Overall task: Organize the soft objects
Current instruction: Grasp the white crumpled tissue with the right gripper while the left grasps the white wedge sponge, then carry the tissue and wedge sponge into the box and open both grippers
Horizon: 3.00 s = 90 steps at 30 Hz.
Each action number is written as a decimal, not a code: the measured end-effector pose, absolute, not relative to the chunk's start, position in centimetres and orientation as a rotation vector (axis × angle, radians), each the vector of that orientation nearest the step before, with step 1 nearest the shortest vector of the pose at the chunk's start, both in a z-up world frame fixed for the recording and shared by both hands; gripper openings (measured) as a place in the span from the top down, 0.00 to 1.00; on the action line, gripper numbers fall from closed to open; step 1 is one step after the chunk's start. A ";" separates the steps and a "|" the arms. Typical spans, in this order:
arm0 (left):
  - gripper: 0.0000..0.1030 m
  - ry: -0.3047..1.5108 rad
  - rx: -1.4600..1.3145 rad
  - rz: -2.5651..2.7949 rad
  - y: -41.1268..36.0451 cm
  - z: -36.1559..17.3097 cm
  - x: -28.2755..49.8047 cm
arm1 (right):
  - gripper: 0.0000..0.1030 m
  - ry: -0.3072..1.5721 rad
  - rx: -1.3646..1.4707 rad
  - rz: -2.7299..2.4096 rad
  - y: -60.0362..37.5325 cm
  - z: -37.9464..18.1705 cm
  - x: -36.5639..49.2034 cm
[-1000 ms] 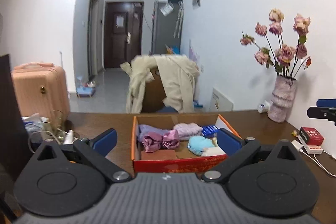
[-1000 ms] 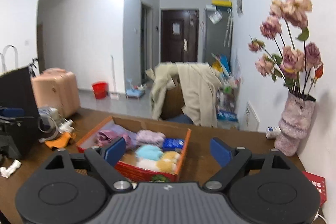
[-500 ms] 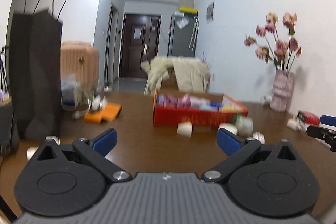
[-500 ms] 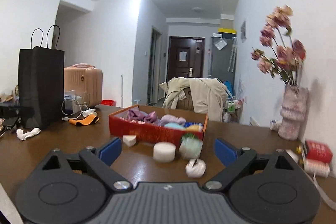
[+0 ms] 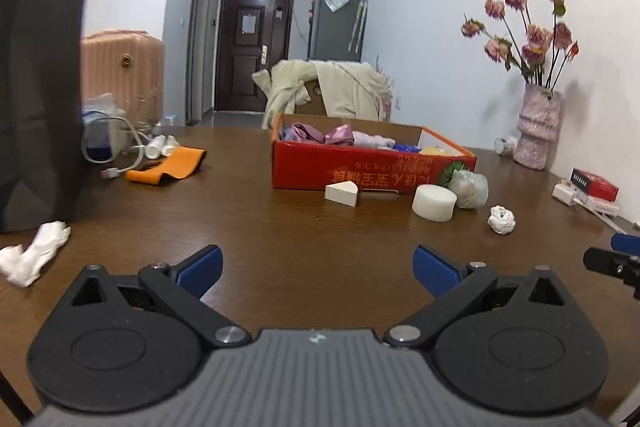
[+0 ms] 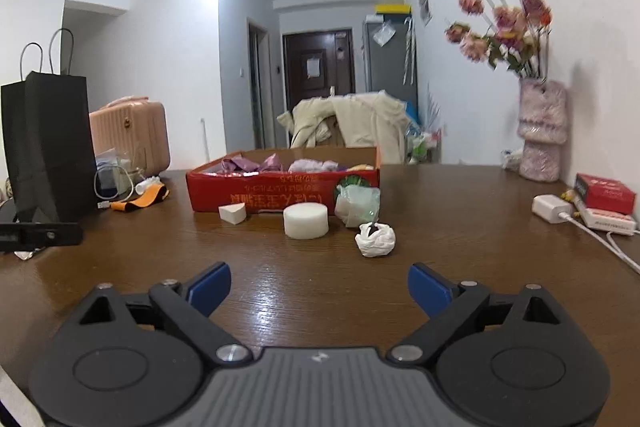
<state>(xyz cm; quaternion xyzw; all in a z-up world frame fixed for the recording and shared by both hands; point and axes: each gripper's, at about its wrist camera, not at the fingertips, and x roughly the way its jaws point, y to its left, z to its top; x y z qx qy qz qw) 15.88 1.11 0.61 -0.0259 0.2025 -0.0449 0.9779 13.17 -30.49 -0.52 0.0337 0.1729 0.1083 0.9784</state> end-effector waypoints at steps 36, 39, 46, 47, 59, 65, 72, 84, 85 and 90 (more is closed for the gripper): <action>0.66 0.633 -0.047 -0.211 -3.3 -3.9 41.6 | 0.76 0.623 0.187 0.203 -34.1 -4.2 34.7; 0.66 0.622 -0.063 -0.259 -3.5 -2.4 38.6 | 0.77 0.610 0.198 0.179 -34.0 -4.1 34.4; 0.66 0.545 -0.166 -0.329 -2.8 0.4 26.8 | 0.77 0.577 0.224 0.289 -30.0 -2.3 26.6; 0.66 0.549 -0.175 -0.340 -2.7 0.4 25.7 | 0.77 0.572 0.215 0.321 -29.2 -2.1 25.4; 0.66 0.484 -0.163 -0.382 -0.7 3.0 24.4 | 0.77 0.515 0.144 0.384 -25.0 1.1 21.9; 0.64 0.449 -0.145 -0.456 -0.1 7.6 34.3 | 0.76 0.415 0.048 0.440 -24.1 6.2 27.7; 0.63 0.599 -0.215 -0.449 -1.8 6.8 50.0 | 0.76 0.482 0.033 0.405 -23.9 8.0 43.7; 0.22 0.674 -0.117 -0.371 -5.0 2.0 59.2 | 0.56 0.720 0.161 0.215 -26.8 2.3 59.9; 0.20 0.663 -0.122 -0.361 -4.8 2.2 59.0 | 0.54 0.712 0.168 0.222 -27.0 2.2 59.7; 0.18 0.655 -0.124 -0.320 -4.0 3.8 58.0 | 0.52 0.664 0.161 0.216 -27.6 4.1 58.1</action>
